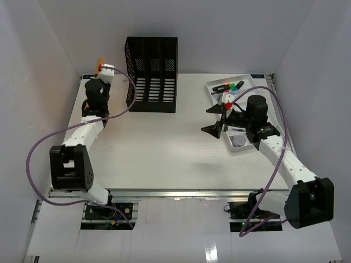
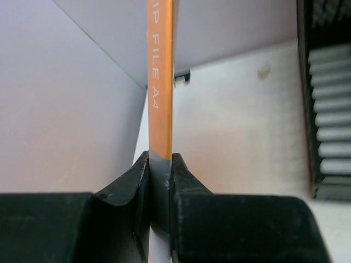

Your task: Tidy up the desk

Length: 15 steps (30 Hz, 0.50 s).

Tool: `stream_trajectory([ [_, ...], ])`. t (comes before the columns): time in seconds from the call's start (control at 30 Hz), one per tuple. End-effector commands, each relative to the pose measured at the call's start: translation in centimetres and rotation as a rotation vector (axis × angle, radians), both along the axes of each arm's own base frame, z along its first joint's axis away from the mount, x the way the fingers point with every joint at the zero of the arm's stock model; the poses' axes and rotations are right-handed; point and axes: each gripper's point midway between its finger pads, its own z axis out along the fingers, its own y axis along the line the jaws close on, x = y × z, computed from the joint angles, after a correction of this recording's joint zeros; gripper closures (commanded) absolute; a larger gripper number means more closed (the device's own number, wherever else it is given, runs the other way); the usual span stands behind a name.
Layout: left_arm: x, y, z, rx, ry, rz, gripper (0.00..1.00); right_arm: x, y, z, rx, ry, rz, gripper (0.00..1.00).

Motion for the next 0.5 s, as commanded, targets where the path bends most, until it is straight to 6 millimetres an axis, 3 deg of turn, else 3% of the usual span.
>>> stream_trajectory([
  [0.0,-2.6,-2.6,12.7,-0.241,-0.272,-0.102,1.00,-0.3,-0.1,1.8,0.039,-0.057,0.009,0.10],
  [0.27,-6.8,-7.5,21.3,-0.432,-0.459,-0.380,1.00,-0.5,-0.8,2.3,0.056,-0.073,-0.008,0.10],
  [0.47,-9.2,-11.5,24.8,-0.456,-0.553,-0.639,1.00,-0.6,-1.2,2.6,0.065,-0.083,-0.015,0.10],
])
